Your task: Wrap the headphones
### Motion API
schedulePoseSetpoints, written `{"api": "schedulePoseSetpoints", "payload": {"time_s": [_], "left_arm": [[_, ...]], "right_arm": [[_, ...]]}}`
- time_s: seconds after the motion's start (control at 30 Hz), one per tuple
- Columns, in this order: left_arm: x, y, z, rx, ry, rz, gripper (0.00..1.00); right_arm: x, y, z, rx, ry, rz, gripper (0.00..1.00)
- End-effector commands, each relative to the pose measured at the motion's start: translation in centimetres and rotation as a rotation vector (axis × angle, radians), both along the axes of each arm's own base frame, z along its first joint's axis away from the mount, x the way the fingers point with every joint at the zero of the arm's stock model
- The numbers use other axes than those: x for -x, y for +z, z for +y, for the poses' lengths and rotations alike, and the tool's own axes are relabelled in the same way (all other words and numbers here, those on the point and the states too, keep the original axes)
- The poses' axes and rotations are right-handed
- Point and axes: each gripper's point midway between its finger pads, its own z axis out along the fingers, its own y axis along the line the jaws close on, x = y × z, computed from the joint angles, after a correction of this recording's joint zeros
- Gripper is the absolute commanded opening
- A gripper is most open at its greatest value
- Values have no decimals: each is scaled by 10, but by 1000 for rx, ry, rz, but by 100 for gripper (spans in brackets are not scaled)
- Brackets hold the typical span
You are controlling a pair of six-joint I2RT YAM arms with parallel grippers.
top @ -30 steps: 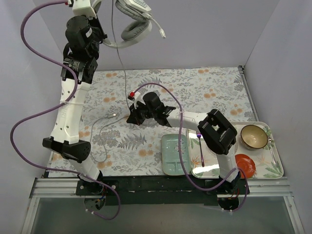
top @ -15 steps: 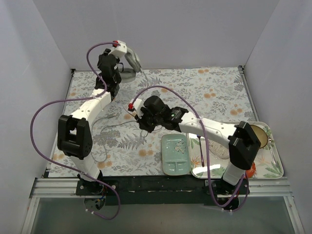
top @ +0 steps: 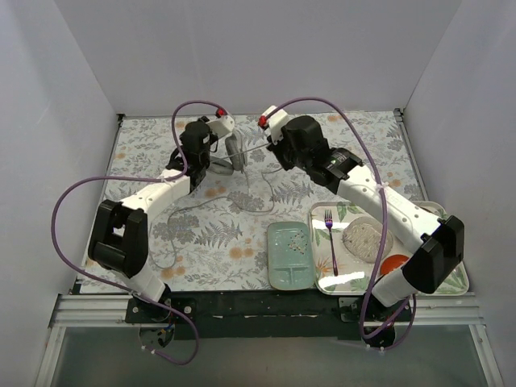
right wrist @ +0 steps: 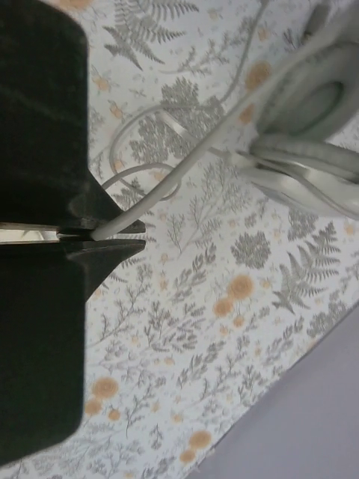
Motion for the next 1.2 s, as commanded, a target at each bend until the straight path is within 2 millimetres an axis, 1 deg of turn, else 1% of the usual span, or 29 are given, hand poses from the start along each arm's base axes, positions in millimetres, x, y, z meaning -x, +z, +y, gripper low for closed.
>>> {"api": "schedulePoseSetpoints", "payload": {"time_s": [0.0, 0.03, 0.07, 0.1, 0.13, 0.17, 0.2, 0.23, 0.27, 0.3, 0.37, 0.4, 0.47, 0.53, 0.57, 0.67, 0.7, 0.73, 0.77, 0.8, 0.83, 0.9, 0.93, 0.97, 1.0, 1.03, 1.07, 1.13, 1.17], "left_arm": [[26, 22, -23, 48, -100, 25, 0], [29, 20, -27, 64, -107, 49, 0], [35, 18, -32, 78, -127, 73, 0], [42, 6, -36, 92, -145, 130, 0], [47, 3, -39, 106, -157, 150, 0], [50, 7, -42, 124, -169, 155, 0], [58, 2, -46, 173, -180, 199, 0], [62, 3, -49, 197, -189, 217, 0], [64, 13, -51, 228, -196, 219, 0], [73, 10, -56, 248, -225, 265, 0], [83, 20, -64, 313, -255, 283, 0], [93, 25, -64, 327, -272, 301, 0], [108, 24, -72, 378, -315, 360, 0], [120, 33, -82, 431, -366, 389, 0], [128, 31, -84, 441, -375, 432, 0], [148, 40, -102, 526, -464, 511, 0], [152, 55, -108, 557, -496, 502, 0], [157, 63, -114, 589, -521, 512, 0], [167, 67, -125, 645, -568, 557, 0], [172, 78, -130, 680, -594, 559, 0], [176, 100, -136, 714, -635, 535, 0], [184, 120, -147, 791, -681, 548, 0], [185, 140, -149, 814, -703, 515, 0], [186, 149, -151, 839, -714, 503, 0], [186, 156, -154, 877, -712, 505, 0], [187, 164, -155, 899, -716, 493, 0], [187, 182, -156, 918, -735, 454, 0], [188, 196, -160, 968, -744, 440, 0], [188, 211, -160, 982, -762, 405, 0]], "right_arm": [[-36, 63, -32, -54, -110, -186, 1], [-47, 70, -44, -69, -143, -211, 1], [-52, 72, -48, -76, -149, -217, 1], [-58, 75, -51, -85, -154, -224, 1], [-67, 78, -61, -92, -175, -233, 1], [-72, 83, -63, -110, -172, -248, 1], [-81, 84, -71, -111, -190, -254, 1], [-86, 85, -75, -117, -195, -259, 1], [-90, 90, -75, -138, -189, -273, 1], [-98, 90, -81, -150, -200, -271, 1], [-103, 92, -78, -188, -169, -265, 1], [-109, 94, -82, -210, -177, -268, 1], [-114, 94, -79, -232, -154, -262, 1], [-119, 98, -80, -270, -138, -259, 1], [-119, 95, -74, -283, -105, -245, 1], [-119, 95, -61, -315, -36, -235, 1], [-118, 95, -56, -325, -10, -230, 1], [-117, 96, -51, -346, 16, -229, 1], [-112, 87, -40, -365, 73, -197, 1], [-109, 87, -34, -391, 107, -196, 2], [-108, 90, -27, -420, 145, -211, 5], [-92, 79, -7, -502, 263, -151, 14], [-88, 80, -2, -532, 296, -145, 16], [-83, 89, 8, -605, 342, -146, 19], [-79, 80, 14, -626, 357, -122, 21], [-77, 81, 18, -654, 372, -121, 22], [-77, 84, 25, -680, 400, -147, 25], [-69, 81, 40, -728, 429, -122, 30], [-70, 75, 48, -737, 439, -112, 34]]}}
